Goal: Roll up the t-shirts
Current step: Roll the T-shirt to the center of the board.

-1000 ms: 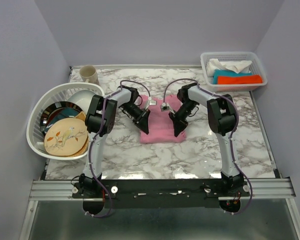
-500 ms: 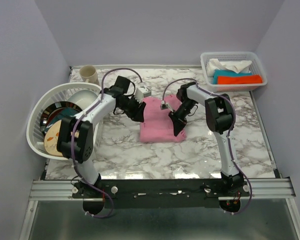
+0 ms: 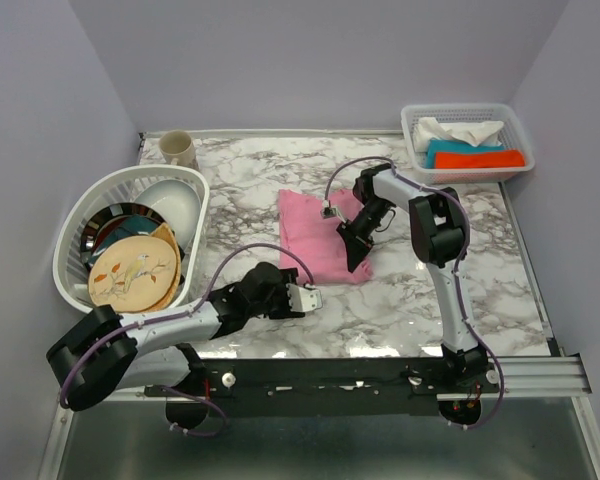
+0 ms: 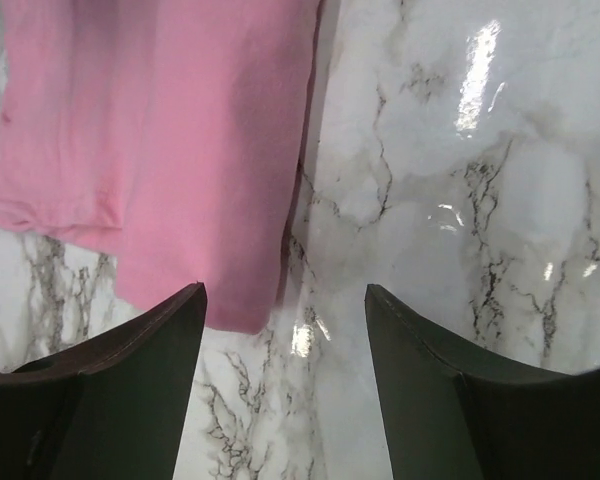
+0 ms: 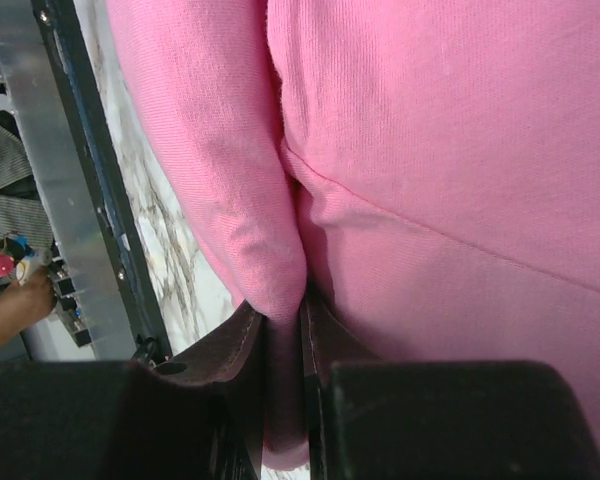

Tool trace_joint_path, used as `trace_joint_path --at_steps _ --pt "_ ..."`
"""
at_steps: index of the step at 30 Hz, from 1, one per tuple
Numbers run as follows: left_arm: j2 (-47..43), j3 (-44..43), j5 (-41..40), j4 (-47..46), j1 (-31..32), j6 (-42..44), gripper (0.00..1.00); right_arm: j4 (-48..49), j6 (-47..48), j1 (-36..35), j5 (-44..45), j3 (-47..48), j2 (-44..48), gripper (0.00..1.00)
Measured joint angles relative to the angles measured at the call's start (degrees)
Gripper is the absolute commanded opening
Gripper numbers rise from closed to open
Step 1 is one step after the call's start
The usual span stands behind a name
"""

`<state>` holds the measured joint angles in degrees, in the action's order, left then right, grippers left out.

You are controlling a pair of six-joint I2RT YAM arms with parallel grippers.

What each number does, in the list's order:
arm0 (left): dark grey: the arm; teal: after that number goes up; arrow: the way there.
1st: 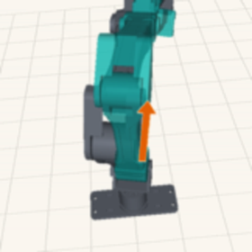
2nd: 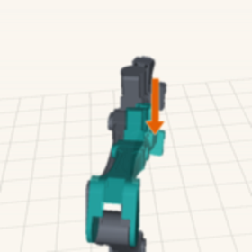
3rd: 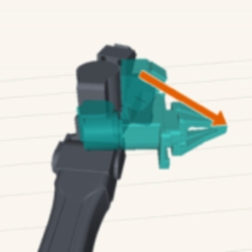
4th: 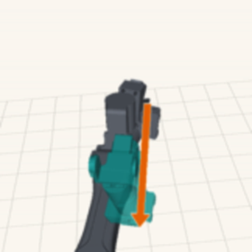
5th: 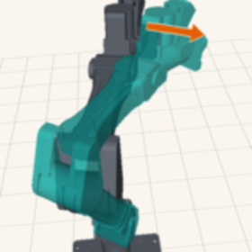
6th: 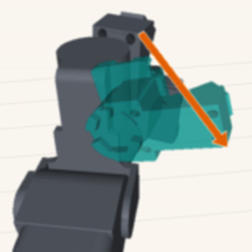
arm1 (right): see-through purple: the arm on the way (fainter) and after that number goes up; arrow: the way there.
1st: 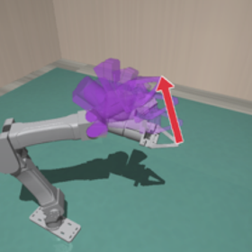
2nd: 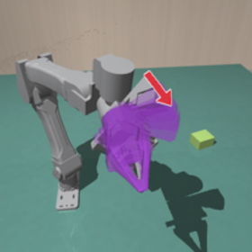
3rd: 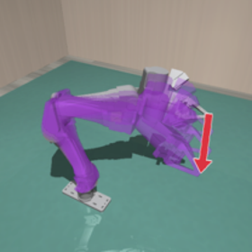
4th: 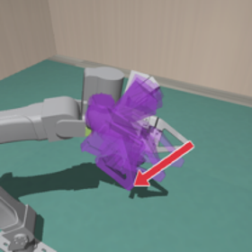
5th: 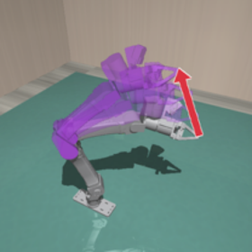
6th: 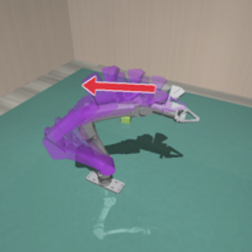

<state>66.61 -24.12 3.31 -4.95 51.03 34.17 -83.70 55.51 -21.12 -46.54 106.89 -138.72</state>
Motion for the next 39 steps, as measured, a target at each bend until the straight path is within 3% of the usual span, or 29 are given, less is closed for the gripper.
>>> trace_joint_path --at_steps 7,18,21,23,25,26,29,30,31,34,39 --pt "0.8 6.9 -8.2 -15.1 3.2 6.9 0.72 0.0 -0.1 0.1 0.0 0.0 0.0 0.24" --pt "8.2 5.9 -9.3 -19.0 3.9 10.6 0.68 -0.6 -1.5 0.1 0.0 0.9 -0.8 0.25" --pt "11.5 3.8 -10.1 -19.6 4.2 11.1 0.56 -0.7 -1.6 0.1 0.0 0.9 -0.8 0.25" --pt "13.7 2.3 -10.4 -19.3 4.2 11.2 0.4 -0.7 -1.6 0.1 0.0 0.9 -0.8 0.26" --pt "15.2 1.3 -10.7 -18.9 4.2 11.5 0.24 -0.7 -1.7 0.1 0.0 1.0 -0.8 0.33" --pt "15.9 0.5 -10.8 -17.9 4.2 11.4 0.18 -0.7 -1.7 0.1 0.0 1.0 -0.8 0.4" --pt "16.8 -1.0 -10.7 -15.5 4.2 11.9 0.03 -1.3 -2.2 0.1 -0.4 1.1 -0.8 0.5" --pt "17.0 -1.9 -10.6 -13.9 4.2 11.8 0.0 -1.7 -2.5 0.1 -0.5 1.2 -0.8 0.79" --pt "17.1 -2.5 -10.4 -13.0 4.1 12.1 0.0 -2.1 -2.6 0.1 -0.6 1.3 -0.8 1.0" --pt "17.5 -4.9 -9.5 -8.9 3.8 12.1 0.0 -6.1 -3.6 0.2 -3.6 1.6 -0.3 1.0" --pt "17.9 -11.3 -3.4 2.2 1.4 12.3 0.0 -4.1 -3.3 0.7 -3.2 -0.9 2.5 1.0"
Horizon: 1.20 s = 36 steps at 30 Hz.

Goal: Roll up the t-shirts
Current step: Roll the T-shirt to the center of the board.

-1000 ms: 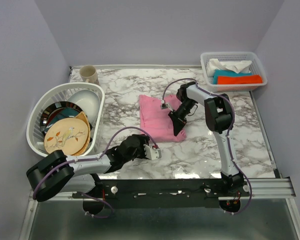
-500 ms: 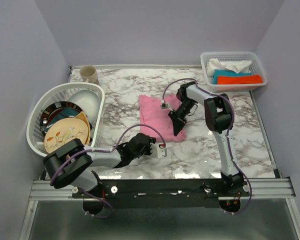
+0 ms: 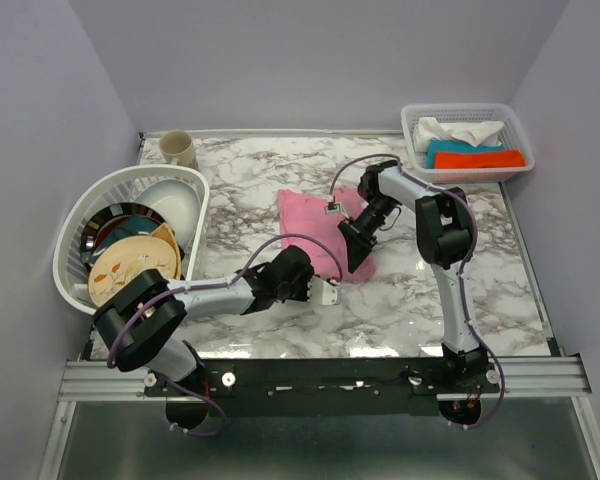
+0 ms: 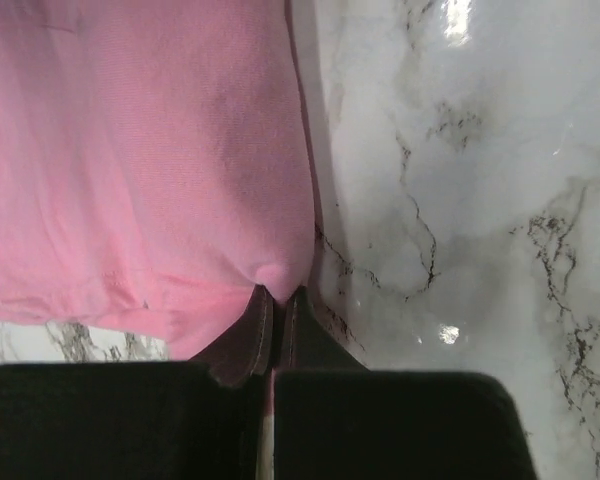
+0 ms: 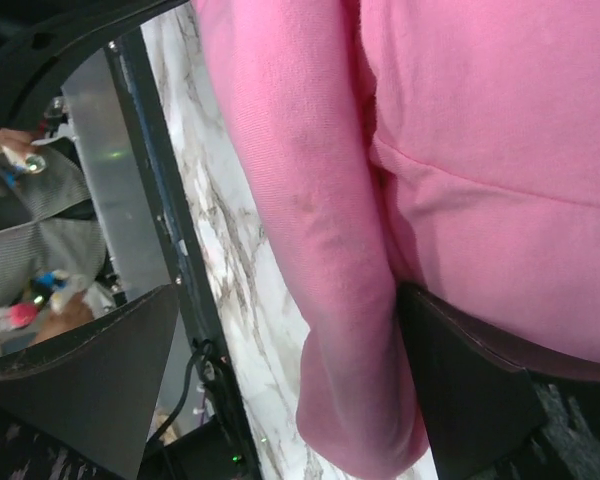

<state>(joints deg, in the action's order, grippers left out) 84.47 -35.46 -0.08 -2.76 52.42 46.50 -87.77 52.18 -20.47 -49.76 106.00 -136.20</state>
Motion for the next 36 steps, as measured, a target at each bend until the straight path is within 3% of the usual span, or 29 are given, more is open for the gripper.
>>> trace_joint_path --at_steps 5,9,13,16,17,25,36 --pt "1.0 -7.1 8.6 10.1 -2.7 0.2 0.0 5.2 -0.1 3.6 0.7 -4.3 5.8 1.0" --pt "4.4 -13.4 15.6 18.9 -4.9 0.1 0.0 15.7 -1.7 8.8 2.9 -14.4 19.7 1.0" --pt "7.9 -18.8 21.3 25.8 -7.1 -0.8 0.0 36.1 -3.4 9.6 7.6 -36.9 46.3 1.0" --pt "9.8 -23.1 25.9 30.9 -9.2 -1.8 0.0 48.3 -3.0 8.1 10.1 -50.9 60.2 1.0" --pt "11.4 -26.1 29.2 34.6 -10.6 -2.2 0.0 55.1 0.1 5.9 11.9 -59.6 65.7 1.0" --pt "15.1 -31.1 37.4 43.0 -13.8 -2.6 0.0 64.7 8.8 -1.6 14.3 -69.7 69.7 1.0" --pt "19.2 -36.4 43.8 48.6 -17.6 -3.1 0.0 69.1 18.1 -6.6 14.3 -69.7 64.7 1.0"
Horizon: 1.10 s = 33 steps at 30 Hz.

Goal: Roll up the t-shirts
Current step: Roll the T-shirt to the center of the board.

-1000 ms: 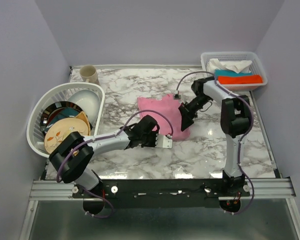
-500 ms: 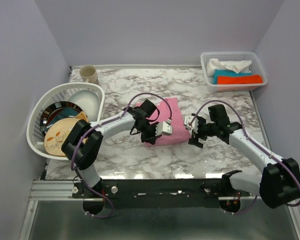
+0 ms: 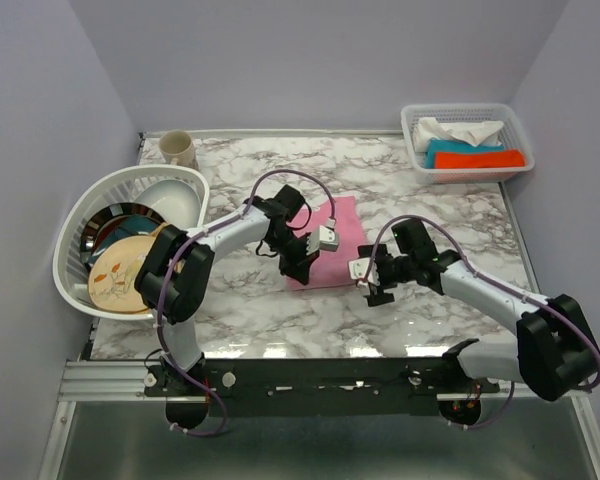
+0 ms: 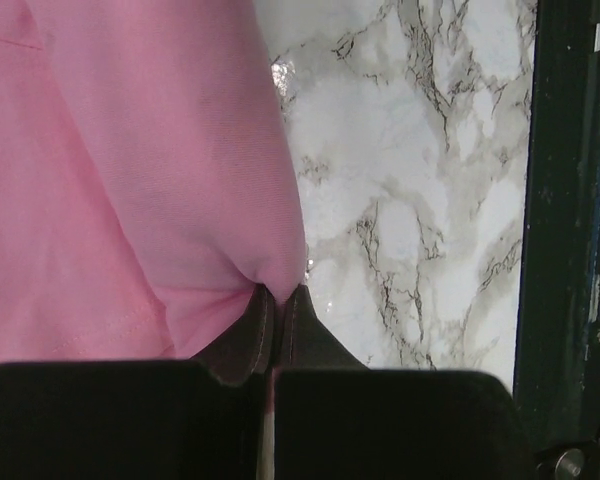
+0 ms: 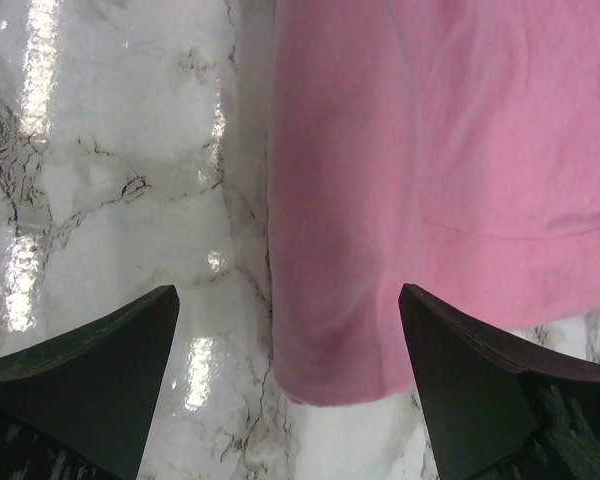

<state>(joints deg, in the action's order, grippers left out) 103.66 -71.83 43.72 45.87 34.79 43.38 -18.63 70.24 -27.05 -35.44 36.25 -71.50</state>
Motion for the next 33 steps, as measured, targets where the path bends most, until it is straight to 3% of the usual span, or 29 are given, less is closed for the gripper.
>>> trace_joint_path --at_steps 7,9,10,13,14,17,19,20,22,23,33 --pt "1.1 -1.0 2.6 1.4 -1.5 0.4 0.0 4.8 0.8 -1.8 2.5 0.1 -8.2 1.0" --pt "1.7 -1.5 3.1 1.6 -1.8 0.3 0.0 6.2 0.3 -1.9 3.1 0.7 -9.8 0.94" --pt "2.0 -1.6 3.3 1.7 -1.8 0.3 0.0 6.8 0.3 -1.9 3.7 1.0 -10.1 0.83" --pt "2.5 -1.9 3.7 2.0 -1.8 0.3 0.0 7.4 0.3 -1.9 5.1 1.9 -11.4 0.68" --pt "2.6 -1.9 3.7 2.1 -1.8 0.4 0.0 7.3 0.4 -1.9 5.4 2.3 -12.0 0.55" --pt "2.7 -2.4 3.8 2.5 -1.9 0.5 0.0 7.1 0.2 -1.9 6.7 3.4 -13.3 0.38" --pt "2.9 -2.9 4.0 2.6 -1.9 0.6 0.0 6.8 0.1 -1.9 7.2 3.8 -13.8 0.34" --pt "3.0 -3.1 4.2 2.9 -2.1 0.8 0.0 6.7 0.0 -1.9 7.4 4.0 -14.0 0.26" --pt "3.1 -3.2 4.7 3.3 -2.4 0.9 0.0 5.3 -0.5 -2.0 7.8 5.3 -14.4 0.19" --pt "3.1 -3.2 5.0 3.3 -2.6 0.9 0.0 4.3 -0.9 -2.1 7.9 6.0 -14.6 0.01" --pt "2.5 -1.7 9.4 3.4 -6.8 -3.9 0.0 -13.8 -2.0 -1.9 4.7 16.9 -17.2 0.01"
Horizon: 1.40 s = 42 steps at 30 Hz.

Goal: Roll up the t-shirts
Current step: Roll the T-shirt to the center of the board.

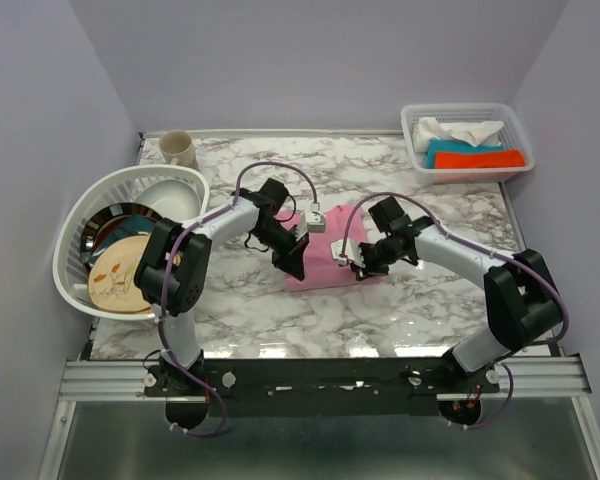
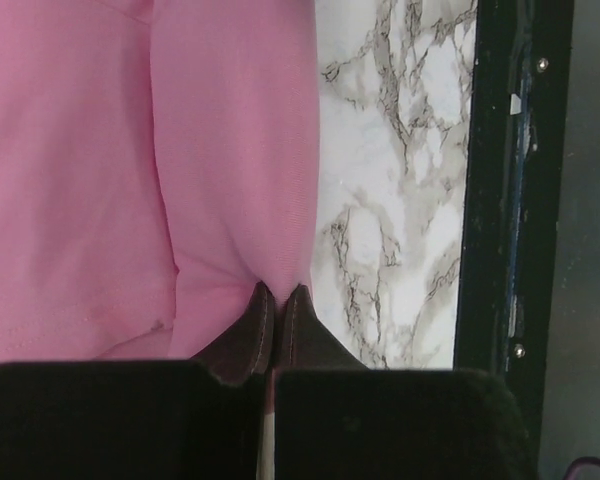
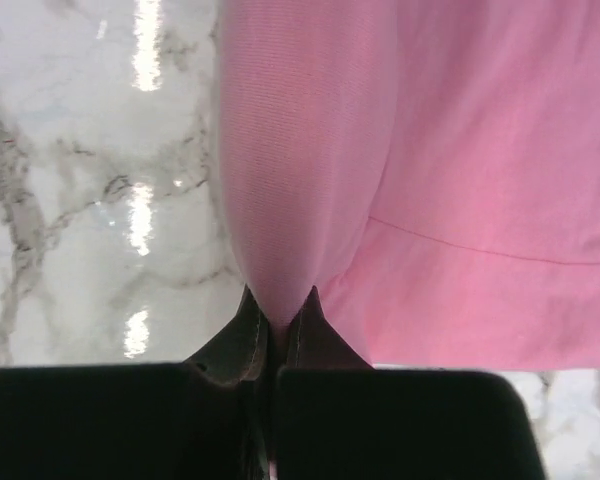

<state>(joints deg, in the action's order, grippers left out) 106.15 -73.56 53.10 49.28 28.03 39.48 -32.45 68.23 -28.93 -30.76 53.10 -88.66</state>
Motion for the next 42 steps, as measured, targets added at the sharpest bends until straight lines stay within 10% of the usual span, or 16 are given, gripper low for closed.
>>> trace_joint_path --at_steps 20,30,42 --pt "14.3 -9.7 7.7 11.8 -4.1 -2.7 0.01 -40.3 4.1 7.5 -13.1 32.5 -31.6 0.01" --pt "15.7 -10.4 2.3 5.6 -4.7 -9.3 0.27 -48.2 3.8 7.9 -13.7 42.4 -40.9 0.05" --pt "-6.9 -3.7 -14.7 -6.4 -4.0 -12.7 0.51 -51.5 -1.1 8.0 -13.6 47.9 -45.3 0.08"
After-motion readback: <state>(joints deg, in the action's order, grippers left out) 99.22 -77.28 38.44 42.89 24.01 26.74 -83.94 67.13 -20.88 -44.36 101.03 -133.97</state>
